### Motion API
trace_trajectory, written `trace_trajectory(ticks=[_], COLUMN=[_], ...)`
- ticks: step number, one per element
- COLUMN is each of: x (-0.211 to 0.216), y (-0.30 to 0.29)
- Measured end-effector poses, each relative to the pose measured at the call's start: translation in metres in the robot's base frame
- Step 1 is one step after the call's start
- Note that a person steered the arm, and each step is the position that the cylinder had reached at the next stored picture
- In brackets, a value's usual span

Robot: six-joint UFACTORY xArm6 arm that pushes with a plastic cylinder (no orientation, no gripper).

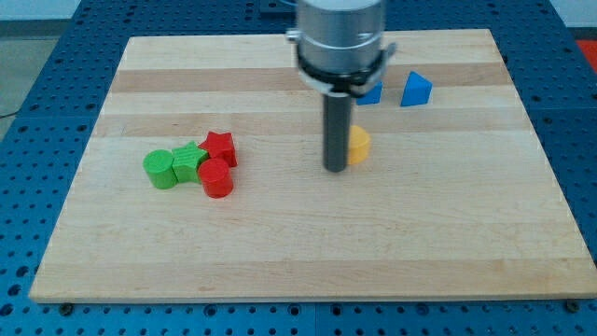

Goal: Push the yellow heart below the blue triangle

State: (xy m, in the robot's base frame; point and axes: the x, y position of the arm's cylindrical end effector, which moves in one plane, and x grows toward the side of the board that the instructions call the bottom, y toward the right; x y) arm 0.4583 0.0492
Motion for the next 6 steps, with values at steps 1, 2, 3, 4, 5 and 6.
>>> trace_trajectory(ticks=[1,2,3,4,5,6], x=[0.003,-0.001,0.034,-0.005,-0.018,-0.026], y=[0.058,0.042,-0.016,-0.019,0.020,0.036])
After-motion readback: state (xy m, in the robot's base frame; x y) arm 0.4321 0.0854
